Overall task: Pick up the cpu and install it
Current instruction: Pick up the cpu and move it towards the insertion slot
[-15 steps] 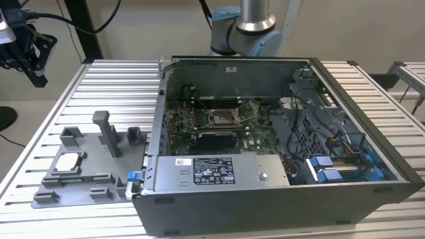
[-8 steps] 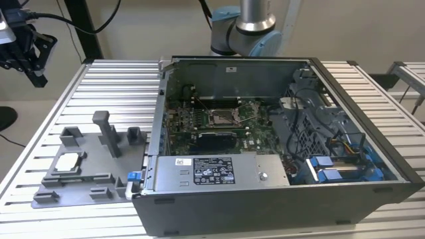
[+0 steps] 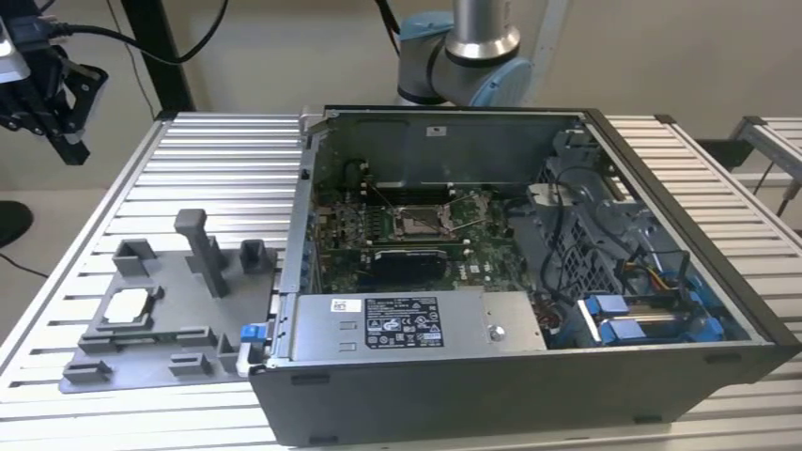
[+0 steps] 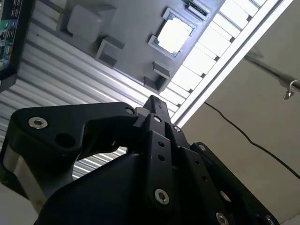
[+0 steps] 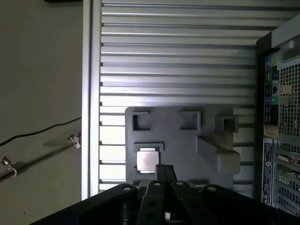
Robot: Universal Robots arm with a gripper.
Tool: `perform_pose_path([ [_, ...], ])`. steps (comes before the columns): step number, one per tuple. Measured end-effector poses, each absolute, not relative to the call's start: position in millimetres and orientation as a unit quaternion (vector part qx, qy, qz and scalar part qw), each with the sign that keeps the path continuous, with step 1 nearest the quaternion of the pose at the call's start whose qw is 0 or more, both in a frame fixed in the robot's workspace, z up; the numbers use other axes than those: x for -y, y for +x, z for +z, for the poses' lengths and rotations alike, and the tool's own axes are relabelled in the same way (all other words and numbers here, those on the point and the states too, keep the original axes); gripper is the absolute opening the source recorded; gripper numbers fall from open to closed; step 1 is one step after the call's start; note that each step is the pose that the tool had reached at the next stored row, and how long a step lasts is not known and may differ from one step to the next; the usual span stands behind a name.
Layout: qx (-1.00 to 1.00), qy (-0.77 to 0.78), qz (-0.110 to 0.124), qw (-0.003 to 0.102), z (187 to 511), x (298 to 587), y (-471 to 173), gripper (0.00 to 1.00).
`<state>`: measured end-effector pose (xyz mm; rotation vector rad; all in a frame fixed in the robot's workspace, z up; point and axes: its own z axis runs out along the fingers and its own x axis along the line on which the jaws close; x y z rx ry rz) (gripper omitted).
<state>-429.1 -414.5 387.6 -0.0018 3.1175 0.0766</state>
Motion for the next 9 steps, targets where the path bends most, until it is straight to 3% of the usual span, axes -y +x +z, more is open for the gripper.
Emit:
perform_pose_path([
  [1, -1.000, -0.001, 0.025, 0.012, 387.6, 414.5, -429.1, 1.00],
  [9, -1.000, -0.001, 0.025, 0.011, 387.6, 414.5, -429.1, 1.00],
])
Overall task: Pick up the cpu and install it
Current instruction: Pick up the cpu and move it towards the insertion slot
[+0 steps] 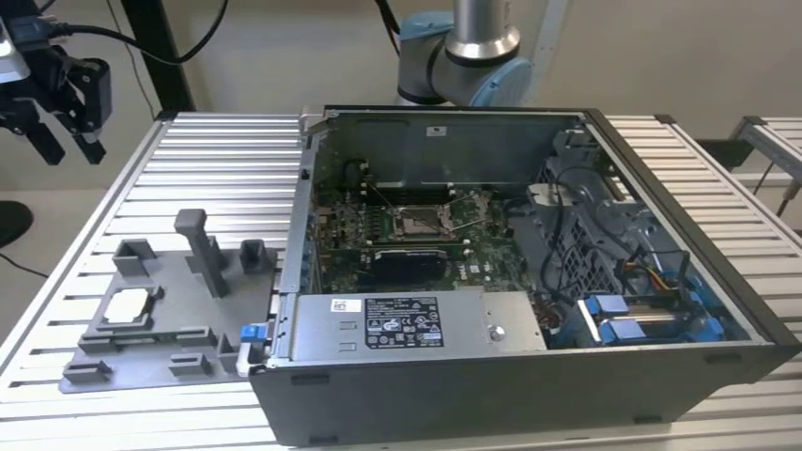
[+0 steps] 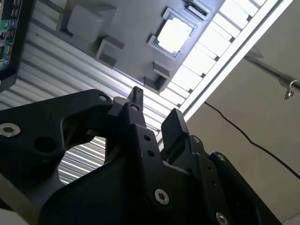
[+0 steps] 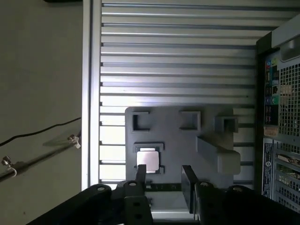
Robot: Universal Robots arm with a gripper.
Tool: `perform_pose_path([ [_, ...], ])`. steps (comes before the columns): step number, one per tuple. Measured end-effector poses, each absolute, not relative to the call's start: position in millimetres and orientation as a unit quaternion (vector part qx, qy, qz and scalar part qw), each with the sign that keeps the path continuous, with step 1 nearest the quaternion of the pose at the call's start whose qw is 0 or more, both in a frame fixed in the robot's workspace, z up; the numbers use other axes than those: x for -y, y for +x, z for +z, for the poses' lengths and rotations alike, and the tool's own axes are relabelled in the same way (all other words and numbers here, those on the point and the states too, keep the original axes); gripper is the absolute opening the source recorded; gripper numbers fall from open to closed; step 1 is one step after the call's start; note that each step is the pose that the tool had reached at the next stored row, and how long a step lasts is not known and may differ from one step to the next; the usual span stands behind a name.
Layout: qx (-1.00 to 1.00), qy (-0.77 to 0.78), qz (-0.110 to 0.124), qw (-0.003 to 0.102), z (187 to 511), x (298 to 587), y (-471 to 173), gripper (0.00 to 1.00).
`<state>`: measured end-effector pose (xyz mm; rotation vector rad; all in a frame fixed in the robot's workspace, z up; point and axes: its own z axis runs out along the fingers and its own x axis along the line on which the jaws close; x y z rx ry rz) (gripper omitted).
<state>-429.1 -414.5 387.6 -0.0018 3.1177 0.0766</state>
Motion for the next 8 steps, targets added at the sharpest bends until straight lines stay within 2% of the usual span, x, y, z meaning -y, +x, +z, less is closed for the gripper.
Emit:
perform_pose_path([
  [8, -1.000, -0.001, 0.025, 0.011, 387.6, 414.5, -429.1, 1.00],
])
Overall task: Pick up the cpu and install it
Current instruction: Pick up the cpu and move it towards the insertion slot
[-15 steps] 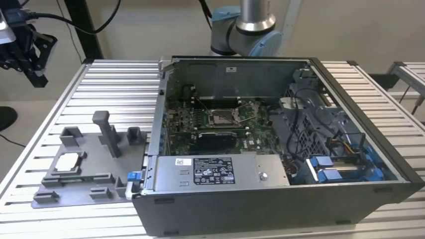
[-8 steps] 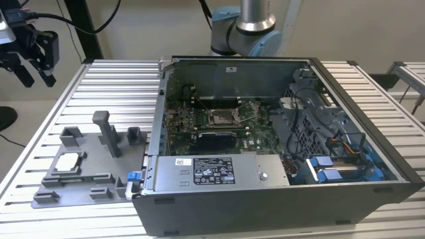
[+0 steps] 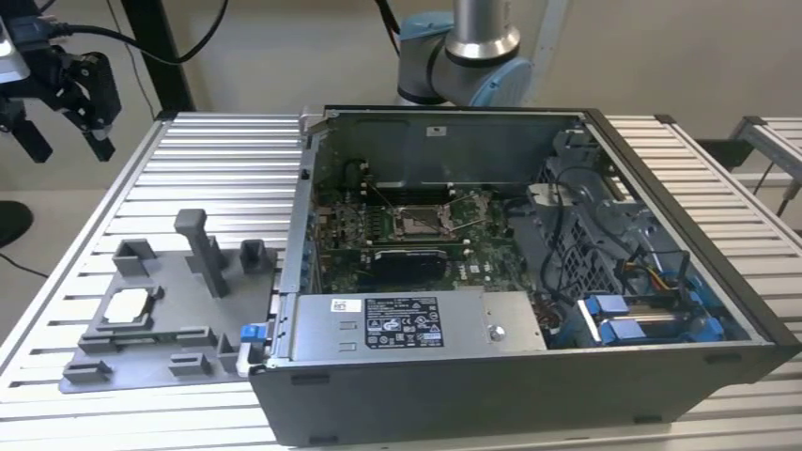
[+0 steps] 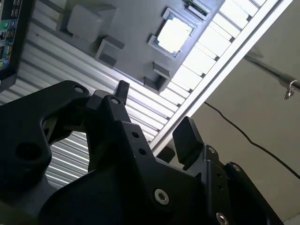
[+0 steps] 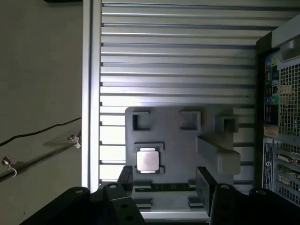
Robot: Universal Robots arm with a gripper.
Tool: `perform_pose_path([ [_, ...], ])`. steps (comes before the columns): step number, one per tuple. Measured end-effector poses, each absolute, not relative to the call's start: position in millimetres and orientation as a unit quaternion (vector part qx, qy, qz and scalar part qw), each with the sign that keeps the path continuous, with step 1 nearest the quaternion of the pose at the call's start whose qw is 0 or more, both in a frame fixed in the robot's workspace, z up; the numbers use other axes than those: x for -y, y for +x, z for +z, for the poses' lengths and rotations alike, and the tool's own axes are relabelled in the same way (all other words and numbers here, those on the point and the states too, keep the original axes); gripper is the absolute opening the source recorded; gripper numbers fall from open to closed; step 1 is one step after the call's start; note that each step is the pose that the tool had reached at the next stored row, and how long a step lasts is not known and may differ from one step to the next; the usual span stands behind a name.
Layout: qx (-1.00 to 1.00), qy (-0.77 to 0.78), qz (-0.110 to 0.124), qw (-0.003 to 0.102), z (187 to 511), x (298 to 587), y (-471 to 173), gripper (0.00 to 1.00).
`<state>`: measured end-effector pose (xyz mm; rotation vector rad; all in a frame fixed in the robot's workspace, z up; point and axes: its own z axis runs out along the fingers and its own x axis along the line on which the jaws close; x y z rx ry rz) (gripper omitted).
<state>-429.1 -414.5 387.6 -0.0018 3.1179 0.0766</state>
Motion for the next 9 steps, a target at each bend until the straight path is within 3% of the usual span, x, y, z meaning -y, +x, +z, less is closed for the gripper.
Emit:
perform_pose_path([
  [9, -1.000, -0.001, 0.025, 0.011, 379.7, 414.5, -429.1, 1.00],
])
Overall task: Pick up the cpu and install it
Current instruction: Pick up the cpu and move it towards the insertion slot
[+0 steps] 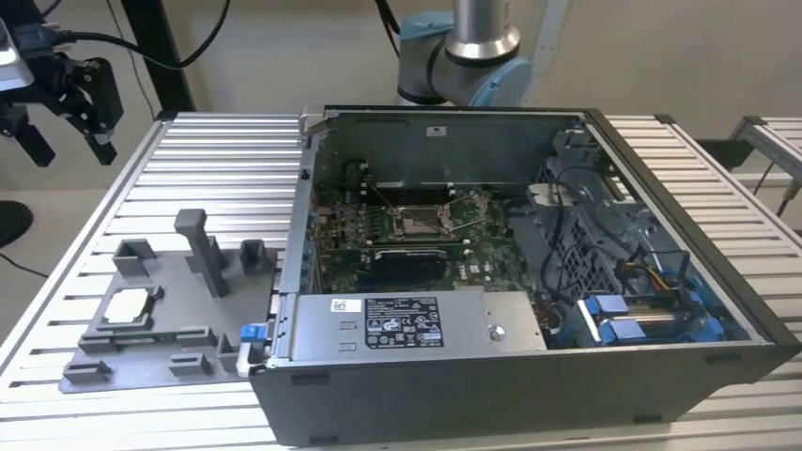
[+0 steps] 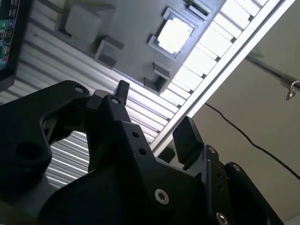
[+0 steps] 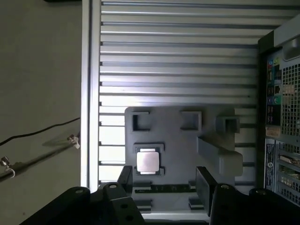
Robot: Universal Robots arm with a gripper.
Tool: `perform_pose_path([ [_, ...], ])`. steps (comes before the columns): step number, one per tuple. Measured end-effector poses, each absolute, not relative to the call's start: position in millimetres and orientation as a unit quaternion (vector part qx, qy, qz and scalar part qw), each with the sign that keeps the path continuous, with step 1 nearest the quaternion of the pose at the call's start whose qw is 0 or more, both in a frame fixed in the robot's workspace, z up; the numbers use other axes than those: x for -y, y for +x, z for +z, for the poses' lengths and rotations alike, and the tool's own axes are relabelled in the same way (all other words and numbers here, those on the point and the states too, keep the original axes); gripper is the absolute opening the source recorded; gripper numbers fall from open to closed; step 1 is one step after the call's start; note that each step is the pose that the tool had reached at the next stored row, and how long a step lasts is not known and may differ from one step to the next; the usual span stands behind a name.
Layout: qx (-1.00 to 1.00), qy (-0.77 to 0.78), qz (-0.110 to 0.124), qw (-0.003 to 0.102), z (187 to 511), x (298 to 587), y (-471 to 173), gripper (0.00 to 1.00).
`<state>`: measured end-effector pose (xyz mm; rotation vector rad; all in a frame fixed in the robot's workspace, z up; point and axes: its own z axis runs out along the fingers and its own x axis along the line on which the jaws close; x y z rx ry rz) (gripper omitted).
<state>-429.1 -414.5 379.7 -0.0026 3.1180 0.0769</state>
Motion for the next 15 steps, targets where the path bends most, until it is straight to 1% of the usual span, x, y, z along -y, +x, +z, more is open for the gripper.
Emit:
perform_pose_path([
  [15, -1.000, -0.004, 0.026, 0.011, 352, 422, -432, 1.00],
])
